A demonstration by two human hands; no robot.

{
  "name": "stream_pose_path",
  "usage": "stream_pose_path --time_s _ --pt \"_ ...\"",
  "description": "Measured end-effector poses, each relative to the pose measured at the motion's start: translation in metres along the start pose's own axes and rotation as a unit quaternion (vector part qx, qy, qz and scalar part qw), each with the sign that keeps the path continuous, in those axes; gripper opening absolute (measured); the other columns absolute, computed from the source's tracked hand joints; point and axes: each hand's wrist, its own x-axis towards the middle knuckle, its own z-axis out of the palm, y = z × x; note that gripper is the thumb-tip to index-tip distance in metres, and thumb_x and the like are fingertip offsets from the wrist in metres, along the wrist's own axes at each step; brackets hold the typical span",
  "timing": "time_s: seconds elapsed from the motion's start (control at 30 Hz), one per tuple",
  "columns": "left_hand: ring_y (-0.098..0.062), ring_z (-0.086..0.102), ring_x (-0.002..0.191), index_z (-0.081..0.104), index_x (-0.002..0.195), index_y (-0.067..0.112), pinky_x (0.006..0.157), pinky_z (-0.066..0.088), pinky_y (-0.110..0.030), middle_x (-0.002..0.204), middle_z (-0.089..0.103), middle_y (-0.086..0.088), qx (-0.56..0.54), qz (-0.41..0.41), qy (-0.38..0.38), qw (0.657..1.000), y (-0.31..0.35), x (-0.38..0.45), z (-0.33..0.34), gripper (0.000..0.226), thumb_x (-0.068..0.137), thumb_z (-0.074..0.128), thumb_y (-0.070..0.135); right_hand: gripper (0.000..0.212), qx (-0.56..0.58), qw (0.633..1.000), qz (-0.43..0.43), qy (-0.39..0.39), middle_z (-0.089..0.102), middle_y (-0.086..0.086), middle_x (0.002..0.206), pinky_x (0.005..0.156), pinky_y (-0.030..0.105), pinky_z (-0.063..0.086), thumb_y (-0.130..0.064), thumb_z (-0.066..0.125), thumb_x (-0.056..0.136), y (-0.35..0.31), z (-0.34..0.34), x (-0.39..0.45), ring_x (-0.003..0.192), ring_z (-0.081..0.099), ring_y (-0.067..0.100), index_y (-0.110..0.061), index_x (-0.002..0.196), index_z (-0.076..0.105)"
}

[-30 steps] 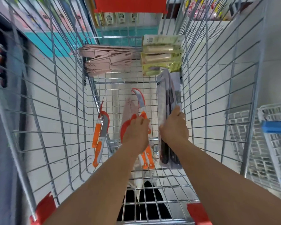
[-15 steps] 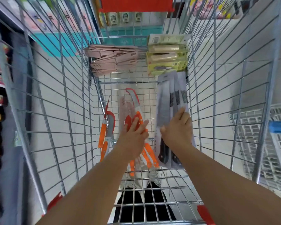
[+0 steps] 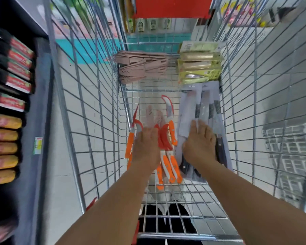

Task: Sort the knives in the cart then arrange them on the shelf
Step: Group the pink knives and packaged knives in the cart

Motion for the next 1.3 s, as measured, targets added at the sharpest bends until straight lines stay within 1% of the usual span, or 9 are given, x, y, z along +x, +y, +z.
stream_pose_path --time_s 0.17,0.27,0.37,0.57,0.7,0.87,1.03,1.13,1.3 --pt "-0.034 0.022 0.135 0.012 0.148 0.022 0.11 0.029 -0.037 0.15 0.014 -0.017 -0.011 -0.14 -0.04 0.989 -0.02 -0.006 -0.004 0.076 0.088 0.056 0.013 0.071 0.043 0.991 -0.119 -0.041 0.007 0.006 0.158 0.115 0.043 0.015 -0.032 0.046 0.094 -0.035 0.011 -0.004 0.143 0.01 0.03 -0.022 0.152 0.007" --pt "-0.036 0.018 0.139 0.011 0.15 0.021 0.111 0.029 -0.04 0.153 0.007 -0.02 -0.043 -0.176 -0.076 0.981 -0.025 -0.006 -0.003 0.079 0.087 0.058 0.01 0.079 0.085 0.991 -0.084 -0.055 0.011 0.009 0.157 0.115 0.044 0.017 -0.045 0.049 0.091 -0.045 0.021 -0.004 0.141 0.013 0.034 -0.019 0.152 0.005" --pt "-0.033 0.034 0.129 0.024 0.144 0.011 0.103 0.038 -0.039 0.144 0.026 -0.019 -0.04 -0.178 -0.082 0.98 -0.024 -0.005 -0.004 0.063 0.091 0.056 0.012 0.083 0.122 0.989 -0.047 -0.076 0.01 0.009 0.155 0.114 0.046 0.022 -0.046 0.053 0.09 -0.046 0.027 -0.003 0.142 0.01 0.034 -0.018 0.152 0.005" --pt "-0.03 0.047 0.116 0.043 0.132 0.006 0.088 0.047 -0.037 0.131 0.038 -0.013 -0.022 -0.204 -0.058 0.977 -0.025 0.0 -0.003 0.042 0.091 0.048 0.001 0.048 0.129 0.992 -0.009 -0.015 0.035 0.011 0.133 0.099 0.038 0.04 -0.03 0.055 0.093 -0.048 0.026 0.008 0.125 0.038 0.031 -0.007 0.132 0.038" --pt "-0.029 0.054 0.113 0.045 0.128 0.008 0.085 0.048 -0.036 0.125 0.043 -0.011 -0.025 -0.229 -0.077 0.97 -0.026 -0.004 -0.005 0.038 0.092 0.052 0.007 0.071 0.12 0.992 0.009 -0.028 0.035 0.014 0.126 0.092 0.04 0.047 -0.042 0.066 0.081 -0.053 0.026 0.012 0.117 0.044 0.035 -0.004 0.132 0.033" --pt "-0.029 0.048 0.116 0.044 0.13 0.009 0.085 0.048 -0.034 0.13 0.034 -0.012 -0.017 -0.233 -0.056 0.971 -0.025 -0.007 -0.006 0.043 0.089 0.056 0.005 0.112 0.154 0.986 -0.019 -0.061 0.028 0.014 0.133 0.096 0.042 0.043 -0.039 0.08 0.069 -0.052 0.03 0.0 0.121 0.04 0.036 -0.015 0.148 0.005" --pt "-0.023 0.06 0.092 0.053 0.111 0.014 0.069 0.045 -0.032 0.103 0.059 -0.003 -0.125 -0.19 -0.095 0.969 -0.004 -0.01 -0.002 0.019 0.093 0.052 0.022 0.064 0.19 0.98 0.024 -0.056 0.029 0.014 0.133 0.081 0.035 0.045 -0.031 0.062 0.088 -0.045 0.027 0.011 0.112 0.051 0.034 -0.007 0.136 0.027" --pt "-0.025 0.062 0.098 0.043 0.116 0.016 0.072 0.042 -0.03 0.097 0.059 -0.001 -0.17 -0.178 -0.15 0.957 0.013 -0.015 0.007 0.031 0.092 0.055 0.031 0.037 0.153 0.987 0.015 -0.038 0.041 0.015 0.126 0.071 0.032 0.04 -0.026 0.052 0.095 -0.038 0.024 0.019 0.102 0.056 0.033 -0.005 0.123 0.039" --pt "-0.027 0.062 0.098 0.037 0.116 0.014 0.072 0.043 -0.032 0.108 0.061 -0.003 -0.189 -0.227 -0.111 0.949 0.036 -0.005 0.019 0.054 0.08 0.071 0.037 0.026 0.107 0.994 -0.004 -0.02 0.051 0.012 0.114 0.07 0.03 0.038 -0.027 0.052 0.096 -0.029 0.024 0.035 0.096 0.055 0.027 -0.008 0.113 0.047"
